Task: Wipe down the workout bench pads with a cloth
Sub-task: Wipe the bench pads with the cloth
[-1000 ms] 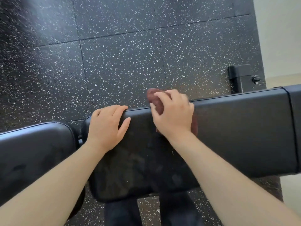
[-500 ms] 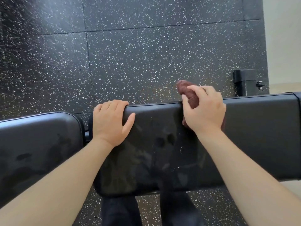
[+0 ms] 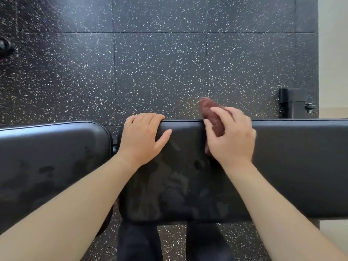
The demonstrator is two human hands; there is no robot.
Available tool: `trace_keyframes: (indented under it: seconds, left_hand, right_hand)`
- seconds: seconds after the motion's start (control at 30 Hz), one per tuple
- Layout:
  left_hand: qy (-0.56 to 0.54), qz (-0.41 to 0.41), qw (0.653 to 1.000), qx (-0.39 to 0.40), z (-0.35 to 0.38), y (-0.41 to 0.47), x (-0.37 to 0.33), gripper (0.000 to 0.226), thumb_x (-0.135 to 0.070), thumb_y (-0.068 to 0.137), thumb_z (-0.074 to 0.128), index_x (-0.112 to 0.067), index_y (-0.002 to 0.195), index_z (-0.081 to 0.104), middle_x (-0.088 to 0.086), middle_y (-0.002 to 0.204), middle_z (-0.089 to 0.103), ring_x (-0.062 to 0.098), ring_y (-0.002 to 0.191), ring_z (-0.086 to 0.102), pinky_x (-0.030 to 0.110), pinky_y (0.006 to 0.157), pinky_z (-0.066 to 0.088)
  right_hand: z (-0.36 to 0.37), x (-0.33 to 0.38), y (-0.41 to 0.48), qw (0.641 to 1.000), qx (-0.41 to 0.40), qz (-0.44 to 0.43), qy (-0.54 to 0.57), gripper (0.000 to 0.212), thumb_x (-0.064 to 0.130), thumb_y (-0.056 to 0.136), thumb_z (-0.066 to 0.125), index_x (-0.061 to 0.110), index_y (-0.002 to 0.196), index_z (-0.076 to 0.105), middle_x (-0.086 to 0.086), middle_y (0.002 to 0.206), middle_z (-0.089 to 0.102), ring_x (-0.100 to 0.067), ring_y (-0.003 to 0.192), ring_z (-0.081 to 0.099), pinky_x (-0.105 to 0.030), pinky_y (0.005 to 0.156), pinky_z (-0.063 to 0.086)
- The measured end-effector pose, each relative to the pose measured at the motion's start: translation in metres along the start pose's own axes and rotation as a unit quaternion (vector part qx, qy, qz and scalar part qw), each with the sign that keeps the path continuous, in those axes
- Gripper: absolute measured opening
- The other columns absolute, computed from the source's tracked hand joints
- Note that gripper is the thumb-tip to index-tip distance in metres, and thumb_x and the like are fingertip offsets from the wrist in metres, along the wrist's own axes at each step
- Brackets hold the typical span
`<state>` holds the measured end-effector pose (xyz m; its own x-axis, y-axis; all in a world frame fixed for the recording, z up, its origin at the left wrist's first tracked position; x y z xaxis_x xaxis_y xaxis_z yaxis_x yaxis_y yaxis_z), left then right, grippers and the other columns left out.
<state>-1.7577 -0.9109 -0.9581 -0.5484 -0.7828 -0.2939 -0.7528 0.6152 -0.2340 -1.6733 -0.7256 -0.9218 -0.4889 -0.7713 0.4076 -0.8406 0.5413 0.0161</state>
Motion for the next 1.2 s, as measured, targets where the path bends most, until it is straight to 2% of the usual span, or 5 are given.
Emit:
trace_keyframes:
  seconds: [0.17,0.57,0.8,0.97,1.2]
  left_hand:
    - [-0.026,0.03,0.999,0.016,-0.004,-0.004,0.013,0.049,-0.05,0.087,0.039,-0.014,0.114,0.059,0.001,0.108,0.065,0.025,0.1,0.059,0.038,0.084,0.041]
    - [0.077,0.033,0.996,-0.027,-0.065,-0.029,0.078,0.026,-0.029,0.084,0.046,-0.018,0.097,0.066,0.0,0.099,0.066,0.026,0.091,0.061,0.044,0.09,0.038]
    - [0.09,0.006,0.996,0.027,-0.061,-0.034,0.1,0.029,-0.034,0.086,0.043,-0.017,0.083,0.066,0.001,0.08,0.065,0.028,0.071,0.056,0.034,0.059,0.039]
    - [0.081,0.013,0.997,0.001,-0.064,-0.034,0.101,0.029,-0.032,0.085,0.043,-0.015,0.078,0.065,0.001,0.079,0.064,0.029,0.07,0.055,0.034,0.056,0.039]
    - [0.09,0.023,0.996,-0.007,-0.065,-0.034,0.098,0.027,-0.032,0.085,0.044,-0.016,0.076,0.064,0.001,0.076,0.062,0.028,0.07,0.054,0.031,0.057,0.033]
  right_hand:
    - [0.004,0.008,-0.005,0.996,-0.03,0.09,-0.002,0.031,0.041,0.08,0.06,0.027,0.107,0.065,-0.001,0.115,0.06,-0.03,0.103,0.054,-0.045,0.077,0.044]
    - [0.051,0.117,-0.027,0.996,0.057,-0.068,0.027,0.032,0.037,0.078,0.063,0.029,0.109,0.063,0.001,0.116,0.06,-0.026,0.104,0.055,-0.042,0.076,0.043]
    - [0.058,0.123,-0.019,0.999,0.028,0.019,0.022,0.027,0.041,0.079,0.062,0.029,0.102,0.065,0.001,0.111,0.061,-0.028,0.101,0.055,-0.045,0.078,0.044]
    - [0.091,0.171,0.003,0.99,0.126,-0.06,-0.007,0.021,0.043,0.08,0.061,0.03,0.096,0.065,0.002,0.102,0.061,-0.028,0.095,0.055,-0.042,0.077,0.039]
    - [0.057,0.141,-0.053,0.995,0.042,-0.093,0.008,0.028,0.036,0.081,0.064,0.028,0.108,0.063,0.0,0.116,0.06,-0.026,0.106,0.056,-0.043,0.079,0.042]
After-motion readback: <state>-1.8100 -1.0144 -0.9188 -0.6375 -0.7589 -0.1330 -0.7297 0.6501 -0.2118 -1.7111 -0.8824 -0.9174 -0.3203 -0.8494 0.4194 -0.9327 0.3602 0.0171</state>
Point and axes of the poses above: each hand's wrist, its own y-axis towards the middle knuckle, its own z-axis out of the palm, x = y × z, the point moved 9 cm from there along y, towards the middle knuckle
